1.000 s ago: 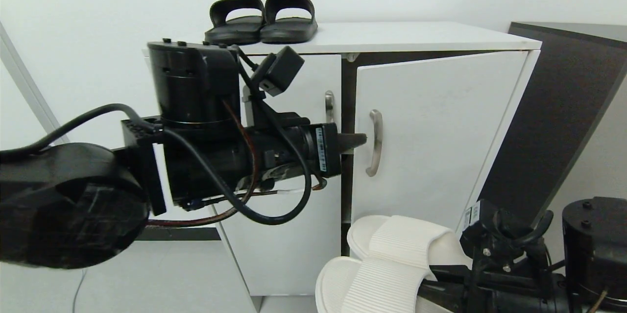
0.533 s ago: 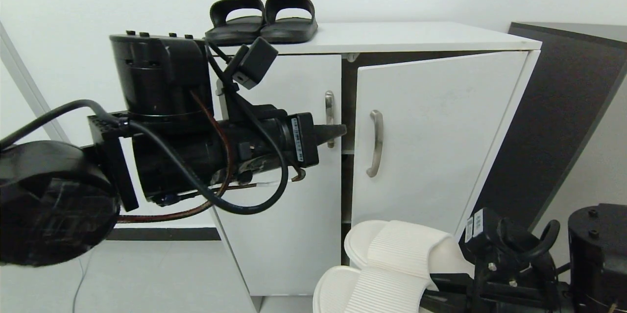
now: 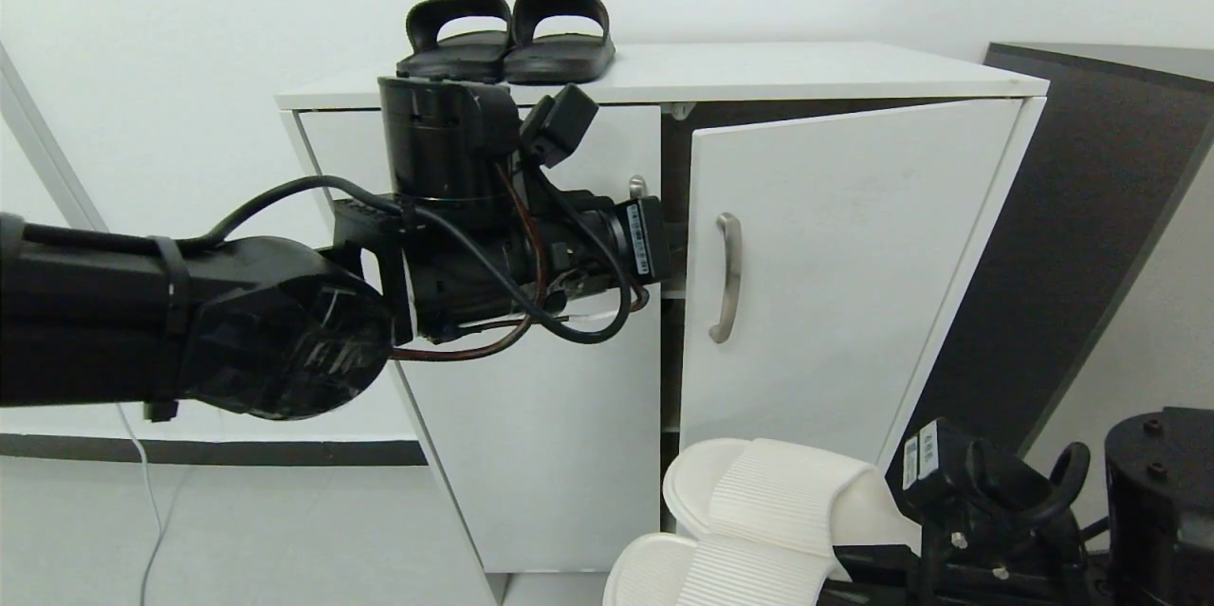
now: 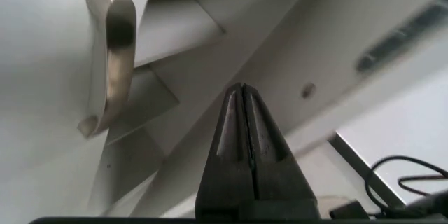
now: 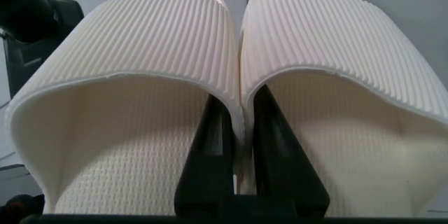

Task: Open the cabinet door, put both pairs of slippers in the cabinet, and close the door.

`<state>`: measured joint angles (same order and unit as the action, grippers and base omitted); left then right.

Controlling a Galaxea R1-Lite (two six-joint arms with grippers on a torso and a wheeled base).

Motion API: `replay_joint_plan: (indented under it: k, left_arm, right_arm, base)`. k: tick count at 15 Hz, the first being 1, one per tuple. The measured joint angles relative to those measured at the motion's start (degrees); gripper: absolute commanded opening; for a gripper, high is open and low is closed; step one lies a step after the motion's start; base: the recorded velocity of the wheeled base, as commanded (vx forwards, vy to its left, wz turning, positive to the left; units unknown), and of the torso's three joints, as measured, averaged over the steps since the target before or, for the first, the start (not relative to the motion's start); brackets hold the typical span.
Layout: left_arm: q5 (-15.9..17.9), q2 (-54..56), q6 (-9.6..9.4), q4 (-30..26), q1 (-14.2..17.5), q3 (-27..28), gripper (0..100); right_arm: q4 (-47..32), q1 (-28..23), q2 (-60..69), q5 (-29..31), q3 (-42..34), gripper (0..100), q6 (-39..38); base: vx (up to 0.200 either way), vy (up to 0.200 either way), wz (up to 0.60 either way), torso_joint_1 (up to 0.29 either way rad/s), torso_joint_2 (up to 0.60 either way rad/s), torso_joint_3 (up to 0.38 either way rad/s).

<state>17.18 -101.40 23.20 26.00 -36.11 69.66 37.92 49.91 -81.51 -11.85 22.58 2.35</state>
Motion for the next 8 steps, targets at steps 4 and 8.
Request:
replay_joint_plan:
  k: [4, 8]
  left_arm:
    - [-0.2, -1.9, 0.17, 0.2, 0.0, 1.3, 0]
    - [-0.5, -3.0, -0.07, 2.6, -3.2, 0.9, 0]
  right_arm:
    - [-0.2, 0.9, -0.1, 0.0, -0.2, 0, 0.0]
    - [-0.2, 3.3, 0.1, 0.1, -1.0, 0, 0.0]
  base:
    - [-0.150, 0.000, 0.00, 0.007, 0.00, -0.002]
    - [-0.200, 0.000, 0.00, -0.001, 0.00, 0.002]
